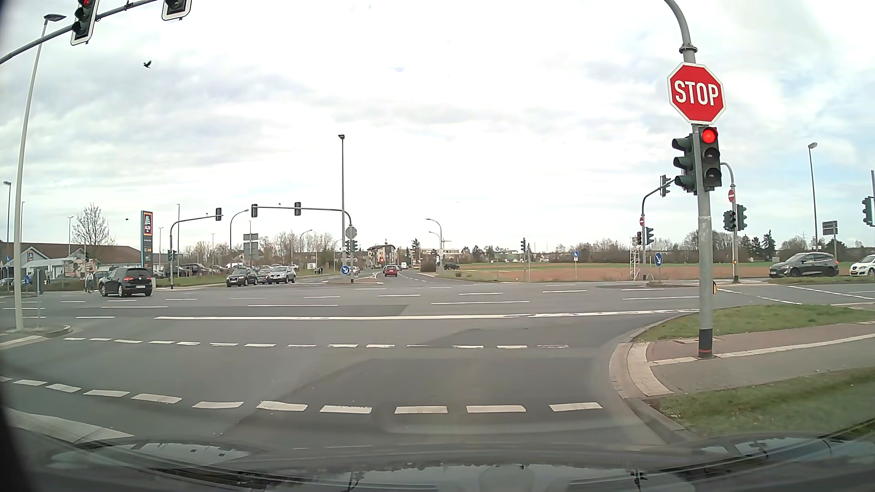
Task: Follow the waypoints while adhering to traffic rules and regulations
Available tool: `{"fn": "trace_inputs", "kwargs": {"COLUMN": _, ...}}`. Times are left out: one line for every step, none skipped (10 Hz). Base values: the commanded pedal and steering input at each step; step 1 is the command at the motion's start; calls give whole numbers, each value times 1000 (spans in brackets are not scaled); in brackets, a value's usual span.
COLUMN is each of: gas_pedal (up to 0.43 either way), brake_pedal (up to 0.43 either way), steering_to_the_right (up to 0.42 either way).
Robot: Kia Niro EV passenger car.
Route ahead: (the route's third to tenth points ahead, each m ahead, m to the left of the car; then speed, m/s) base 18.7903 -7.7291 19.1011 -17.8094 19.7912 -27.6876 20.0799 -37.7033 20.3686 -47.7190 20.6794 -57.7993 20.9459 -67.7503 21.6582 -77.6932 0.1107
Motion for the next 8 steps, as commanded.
{"fn": "trace_inputs", "kwargs": {"gas_pedal": 0, "brake_pedal": 189, "steering_to_the_right": 0}}
{"fn": "trace_inputs", "kwargs": {"gas_pedal": 0, "brake_pedal": 195, "steering_to_the_right": 0}}
{"fn": "trace_inputs", "kwargs": {"gas_pedal": 0, "brake_pedal": 220, "steering_to_the_right": 0}}
{"fn": "trace_inputs", "kwargs": {"gas_pedal": 0, "brake_pedal": 250, "steering_to_the_right": 0}}
{"fn": "trace_inputs", "kwargs": {"gas_pedal": 0, "brake_pedal": 287, "steering_to_the_right": -1}}
{"fn": "trace_inputs", "kwargs": {"gas_pedal": 0, "brake_pedal": 311, "steering_to_the_right": -1}}
{"fn": "trace_inputs", "kwargs": {"gas_pedal": 0, "brake_pedal": 317, "steering_to_the_right": 0}}
{"fn": "trace_inputs", "kwargs": {"gas_pedal": 0, "brake_pedal": 311, "steering_to_the_right": 0}}
